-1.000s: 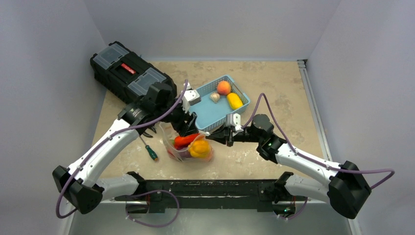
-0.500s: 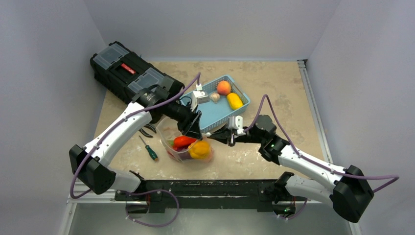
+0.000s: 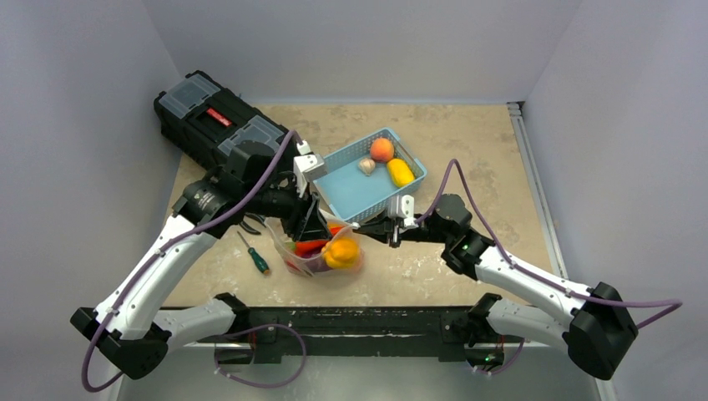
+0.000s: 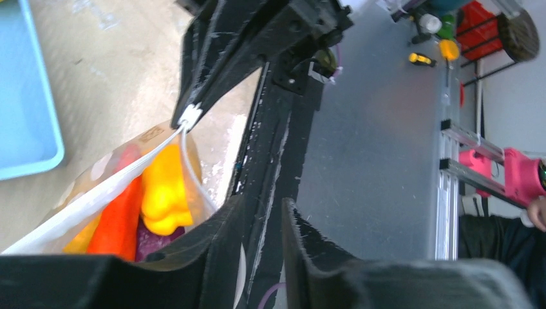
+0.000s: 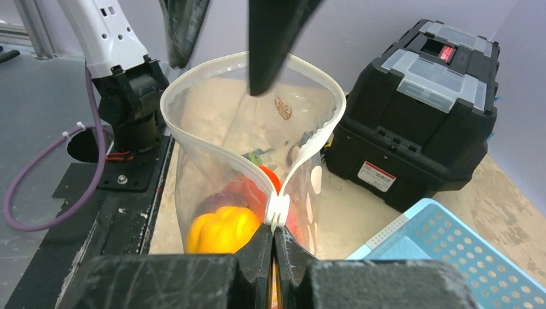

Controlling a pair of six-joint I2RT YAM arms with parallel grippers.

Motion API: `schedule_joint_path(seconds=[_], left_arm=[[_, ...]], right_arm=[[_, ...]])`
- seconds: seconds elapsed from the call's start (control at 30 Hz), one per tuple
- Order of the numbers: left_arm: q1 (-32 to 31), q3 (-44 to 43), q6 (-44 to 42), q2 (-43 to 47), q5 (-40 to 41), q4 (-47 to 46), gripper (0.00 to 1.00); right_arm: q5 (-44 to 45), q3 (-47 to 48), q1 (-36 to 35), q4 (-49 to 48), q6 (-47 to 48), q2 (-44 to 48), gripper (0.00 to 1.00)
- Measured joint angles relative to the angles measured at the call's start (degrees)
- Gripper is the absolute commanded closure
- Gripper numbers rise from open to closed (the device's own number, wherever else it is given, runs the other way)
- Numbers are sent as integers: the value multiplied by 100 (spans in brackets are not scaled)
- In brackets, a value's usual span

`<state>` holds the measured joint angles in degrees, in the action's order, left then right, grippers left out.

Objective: Place the food in the zip-top bag and seal the zipper
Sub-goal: Adjust the zipper food storage bag at the center of the board.

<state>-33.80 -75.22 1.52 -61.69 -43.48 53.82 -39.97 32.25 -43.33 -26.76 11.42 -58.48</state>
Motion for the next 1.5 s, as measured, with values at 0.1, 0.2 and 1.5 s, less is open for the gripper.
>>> schedule_joint_path(seconds=[0.1, 0.2, 1.5], left_arm=[[0, 79, 63, -15, 640, -210, 28], [-4, 160, 11, -61, 933, -588, 23], [-643, 1532, -824, 341, 1884, -1847, 96]], right_arm=[[-2, 61, 0, 28, 0, -28, 100], [-4, 103, 0, 68, 0, -42, 100], [13, 216, 2, -297, -1200, -385, 78]])
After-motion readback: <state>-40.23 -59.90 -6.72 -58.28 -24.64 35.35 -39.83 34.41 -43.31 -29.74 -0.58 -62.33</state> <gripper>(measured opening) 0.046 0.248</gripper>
